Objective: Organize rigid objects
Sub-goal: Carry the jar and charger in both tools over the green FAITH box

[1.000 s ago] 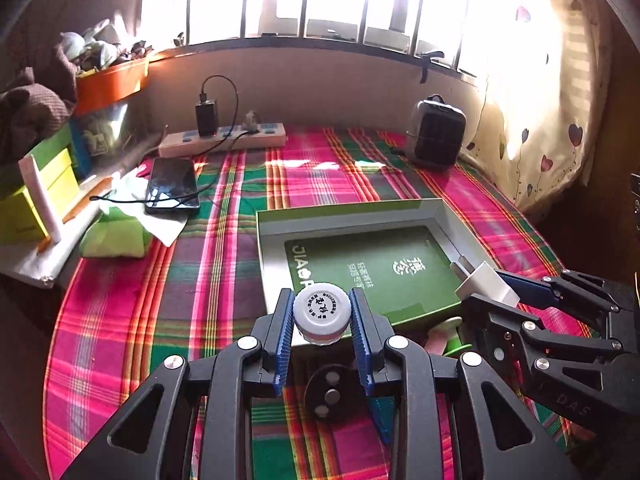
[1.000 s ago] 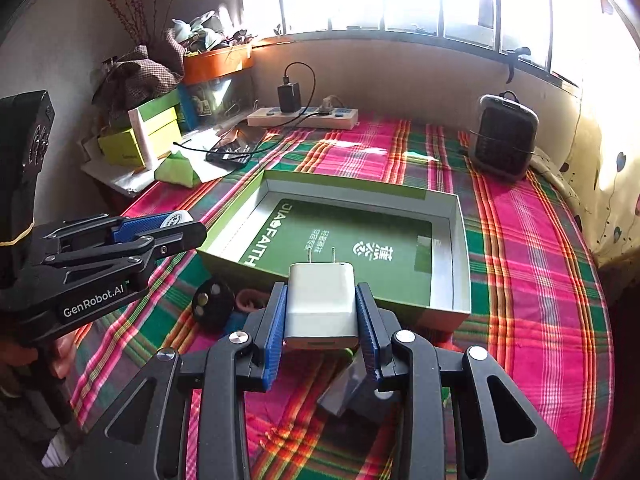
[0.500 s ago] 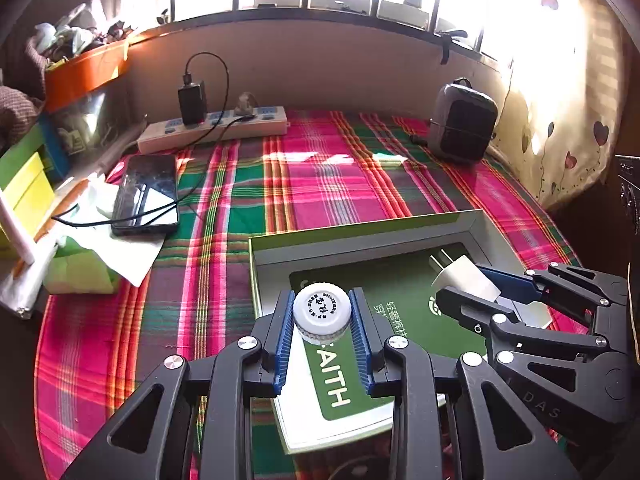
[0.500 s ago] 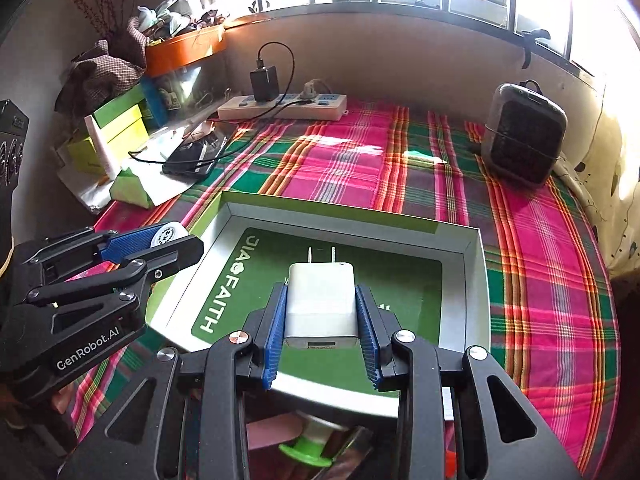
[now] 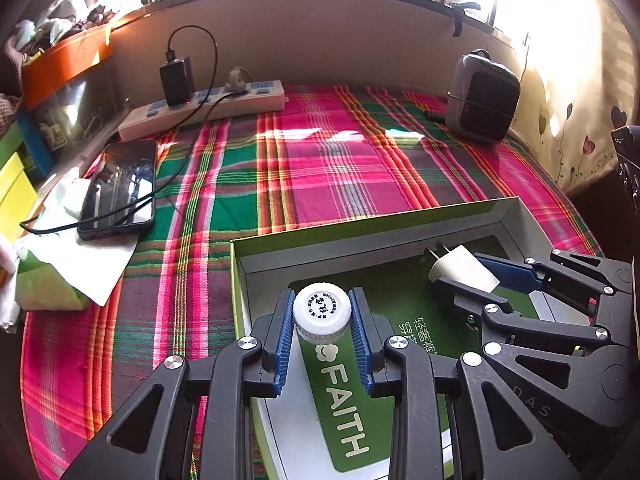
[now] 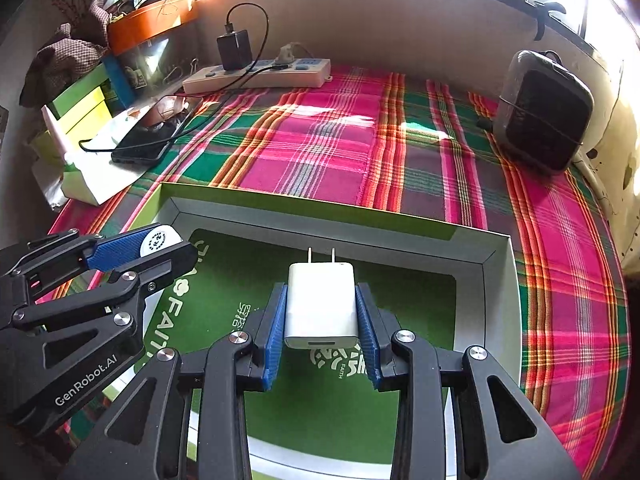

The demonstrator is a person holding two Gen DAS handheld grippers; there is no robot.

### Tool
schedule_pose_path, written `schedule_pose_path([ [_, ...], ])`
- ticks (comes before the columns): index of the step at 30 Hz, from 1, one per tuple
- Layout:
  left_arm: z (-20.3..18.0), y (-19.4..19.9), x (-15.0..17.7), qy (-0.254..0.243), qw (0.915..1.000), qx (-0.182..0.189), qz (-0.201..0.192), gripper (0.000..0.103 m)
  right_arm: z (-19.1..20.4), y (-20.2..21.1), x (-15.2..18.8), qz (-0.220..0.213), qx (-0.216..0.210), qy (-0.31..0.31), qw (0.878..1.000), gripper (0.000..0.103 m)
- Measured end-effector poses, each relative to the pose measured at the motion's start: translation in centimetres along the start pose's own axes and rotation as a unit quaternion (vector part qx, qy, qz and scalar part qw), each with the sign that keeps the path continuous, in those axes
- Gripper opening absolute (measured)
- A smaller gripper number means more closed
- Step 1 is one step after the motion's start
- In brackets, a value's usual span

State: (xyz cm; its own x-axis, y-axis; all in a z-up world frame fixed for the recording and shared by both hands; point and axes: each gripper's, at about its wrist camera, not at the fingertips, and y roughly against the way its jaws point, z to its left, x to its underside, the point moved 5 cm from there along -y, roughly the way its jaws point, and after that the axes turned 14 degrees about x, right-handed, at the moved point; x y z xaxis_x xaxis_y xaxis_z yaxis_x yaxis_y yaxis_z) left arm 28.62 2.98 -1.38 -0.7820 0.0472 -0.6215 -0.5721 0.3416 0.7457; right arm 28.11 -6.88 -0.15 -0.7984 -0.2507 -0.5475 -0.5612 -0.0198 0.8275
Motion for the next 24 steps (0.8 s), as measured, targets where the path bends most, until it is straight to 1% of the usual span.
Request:
schedule_pose_path([
  [9,-0.1,-0.6,-0.2,-0.005,1.0000,-0.002,0.000,0.026,-0.2,-0.9,-0.4,0.003,0.002,-0.002,1.000,0.035],
  [13,-0.3,-0.9,-0.1,-0.006,1.0000,0.005,0.006,0.026,-0.1,-1.1,-0.3,0.005,0.002,-0.002,1.000,0.035],
  [24,-0.2,-1.1,-0.1,-0.012,0.9999,-0.007,0.009,0.027,-0.3,-1.2,-0.4,0.005,0.003,-0.009,1.000,0.035],
])
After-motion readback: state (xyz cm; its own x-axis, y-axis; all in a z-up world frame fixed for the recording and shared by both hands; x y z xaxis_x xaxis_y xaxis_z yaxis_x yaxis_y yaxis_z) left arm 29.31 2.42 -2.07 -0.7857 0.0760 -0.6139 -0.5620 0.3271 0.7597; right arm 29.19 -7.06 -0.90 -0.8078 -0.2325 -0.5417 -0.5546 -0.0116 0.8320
